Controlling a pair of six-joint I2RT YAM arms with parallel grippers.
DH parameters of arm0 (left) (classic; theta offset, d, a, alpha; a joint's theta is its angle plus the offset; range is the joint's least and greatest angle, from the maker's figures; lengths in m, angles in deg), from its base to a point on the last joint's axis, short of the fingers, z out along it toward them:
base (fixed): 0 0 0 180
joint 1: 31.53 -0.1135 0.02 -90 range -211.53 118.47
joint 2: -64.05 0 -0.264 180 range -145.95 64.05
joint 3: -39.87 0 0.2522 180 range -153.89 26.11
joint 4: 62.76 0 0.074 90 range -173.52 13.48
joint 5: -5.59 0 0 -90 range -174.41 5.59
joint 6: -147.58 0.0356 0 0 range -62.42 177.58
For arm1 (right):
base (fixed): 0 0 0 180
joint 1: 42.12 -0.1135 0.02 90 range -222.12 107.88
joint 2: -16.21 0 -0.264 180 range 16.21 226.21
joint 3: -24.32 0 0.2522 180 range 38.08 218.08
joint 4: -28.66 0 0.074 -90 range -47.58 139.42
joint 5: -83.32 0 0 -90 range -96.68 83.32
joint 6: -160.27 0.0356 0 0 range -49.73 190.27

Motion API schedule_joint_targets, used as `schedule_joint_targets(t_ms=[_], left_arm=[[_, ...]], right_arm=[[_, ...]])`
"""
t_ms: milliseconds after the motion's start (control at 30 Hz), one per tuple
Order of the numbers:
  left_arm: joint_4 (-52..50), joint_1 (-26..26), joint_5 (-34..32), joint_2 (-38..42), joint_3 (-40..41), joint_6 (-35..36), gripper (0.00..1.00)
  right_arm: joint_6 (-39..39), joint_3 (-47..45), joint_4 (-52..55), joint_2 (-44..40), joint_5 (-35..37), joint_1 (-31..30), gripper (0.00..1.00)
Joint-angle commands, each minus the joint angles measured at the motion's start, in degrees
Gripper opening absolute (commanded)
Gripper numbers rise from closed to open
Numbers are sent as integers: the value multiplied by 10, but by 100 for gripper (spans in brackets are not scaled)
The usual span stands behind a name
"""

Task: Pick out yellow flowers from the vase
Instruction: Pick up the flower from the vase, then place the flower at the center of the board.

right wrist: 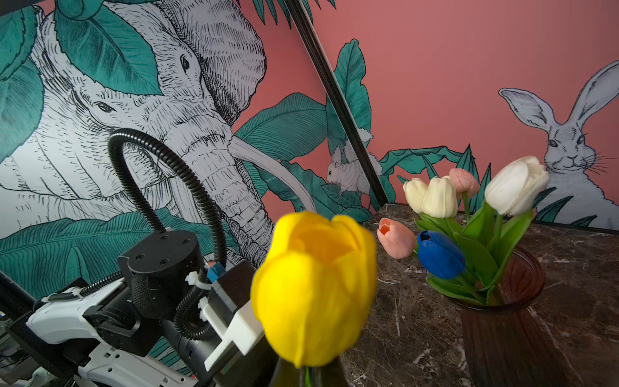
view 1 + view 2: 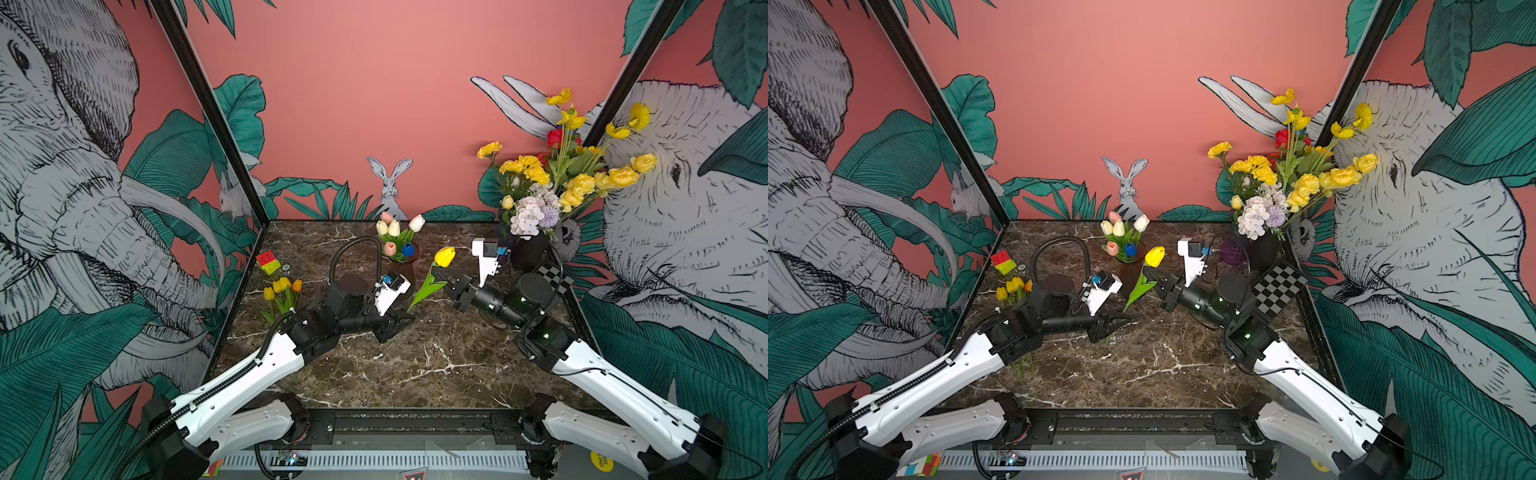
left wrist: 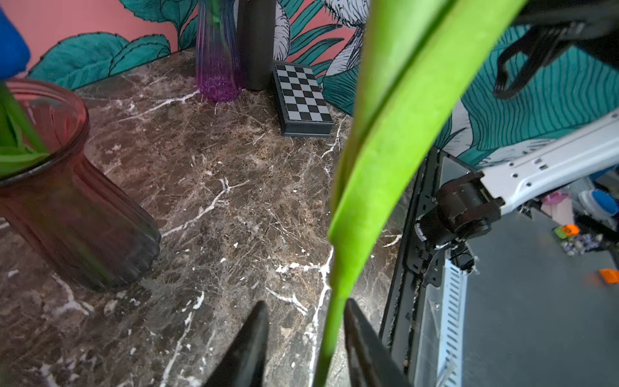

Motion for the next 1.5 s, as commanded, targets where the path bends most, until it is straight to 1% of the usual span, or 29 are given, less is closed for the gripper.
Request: schedule_joint_targets(t_ms=[0, 133, 167, 200, 233, 300, 367, 400, 500, 567, 667, 700, 767, 900, 1067, 1133, 1200, 1300, 1367, 1467], left_arm=[[12, 2, 19, -1, 8, 7, 23], [2, 2, 13, 0, 8, 15, 4], [0, 3, 8, 1, 8, 17, 0], [-2, 2, 3, 3, 8, 19, 0], [-3, 2, -3, 5, 8, 19, 0], [-12, 2, -30, 10, 6, 21, 0], [-23, 3, -59, 16, 5, 23, 0], [-32, 3, -78, 20, 4, 23, 0], [-64, 2, -143, 41, -1, 22, 0], [-90, 2, -186, 64, -7, 21, 0], [-147, -1, -279, 108, -21, 9, 0], [-166, -9, -301, 122, -26, 5, 0], [-212, -38, -331, 142, -40, -14, 0], [-309, -149, -331, 156, -59, -48, 0], [-376, -237, -342, 131, -42, -68, 0], [-381, -287, -316, 119, -23, -80, 0], [-364, -331, -284, 107, 1, -94, 0], [-365, -379, -279, 78, 19, -116, 0], [-356, -403, -267, 62, 34, -129, 0], [-343, -412, -272, 37, 44, -157, 0]], right_arm=[[7, 2, -46, -1, 10, -5, 0], [3, 5, -49, 1, 12, -6, 0], [1, 5, -47, 1, 12, -6, 0], [-2, 5, -46, 0, 12, -6, 3], [-6, 5, -41, -1, 13, -6, 7], [-21, 6, -25, -7, 17, -7, 17], [-42, 8, 1, -19, 30, -7, 31], [-56, 7, 18, -27, 40, -6, 40], [-102, 5, 79, -58, 83, -6, 55], [-132, 1, 111, -80, 114, -7, 63], [-167, -12, 147, -114, 161, -6, 72], [-175, -18, 156, -125, 178, -6, 74], [-189, -28, 167, -143, 204, -5, 76], [-199, -50, 181, -172, 241, -5, 77], [-204, -72, 182, -193, 262, -5, 78], [-208, -76, 186, -196, 269, -6, 78], [-212, -77, 193, -198, 277, -6, 79], [-218, -80, 202, -205, 284, -6, 79], [-221, -87, 200, -213, 288, -5, 80], [-225, -97, 199, -221, 293, -5, 82]])
